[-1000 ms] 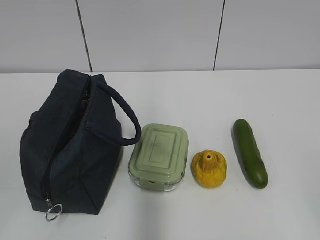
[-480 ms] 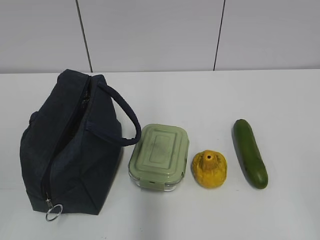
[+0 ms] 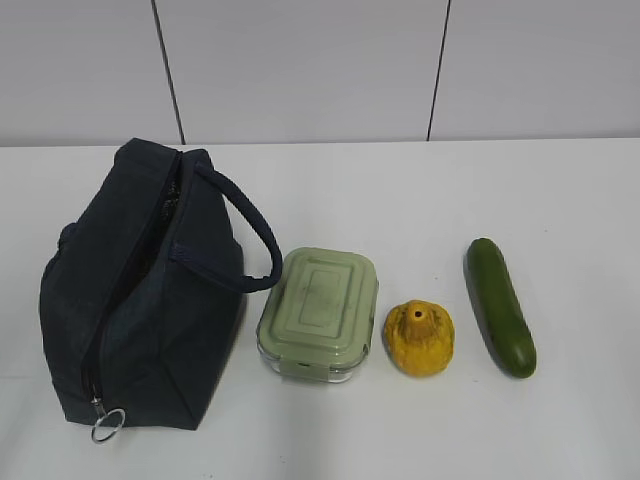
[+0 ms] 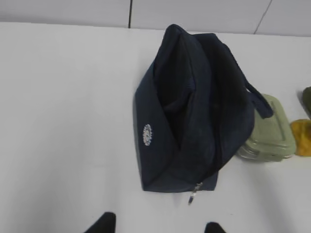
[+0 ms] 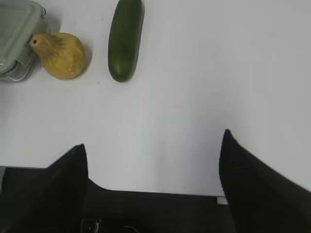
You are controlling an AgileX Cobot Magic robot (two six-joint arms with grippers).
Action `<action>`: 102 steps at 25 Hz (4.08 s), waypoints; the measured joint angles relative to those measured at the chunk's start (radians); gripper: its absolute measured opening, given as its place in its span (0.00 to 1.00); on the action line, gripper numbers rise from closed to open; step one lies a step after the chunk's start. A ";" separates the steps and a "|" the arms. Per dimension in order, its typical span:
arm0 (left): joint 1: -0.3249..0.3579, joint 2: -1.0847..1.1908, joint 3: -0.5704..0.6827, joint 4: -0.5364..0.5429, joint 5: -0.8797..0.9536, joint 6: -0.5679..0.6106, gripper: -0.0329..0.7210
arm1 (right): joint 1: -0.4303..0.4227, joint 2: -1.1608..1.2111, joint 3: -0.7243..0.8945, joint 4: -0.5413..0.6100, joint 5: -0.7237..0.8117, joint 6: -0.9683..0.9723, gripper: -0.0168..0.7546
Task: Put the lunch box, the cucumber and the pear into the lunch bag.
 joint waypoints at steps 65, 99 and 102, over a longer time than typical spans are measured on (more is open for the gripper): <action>-0.001 0.969 -0.087 -0.600 -0.370 0.679 0.05 | 0.119 1.320 -0.412 0.166 -0.313 -0.156 0.77; -0.001 0.969 -0.087 -0.578 -0.368 0.679 0.05 | 0.300 1.693 -0.633 -0.248 -0.342 0.356 0.77; -0.001 0.969 -0.087 -0.578 -0.368 0.679 0.05 | 0.300 1.720 -0.636 -0.248 -0.357 0.356 0.77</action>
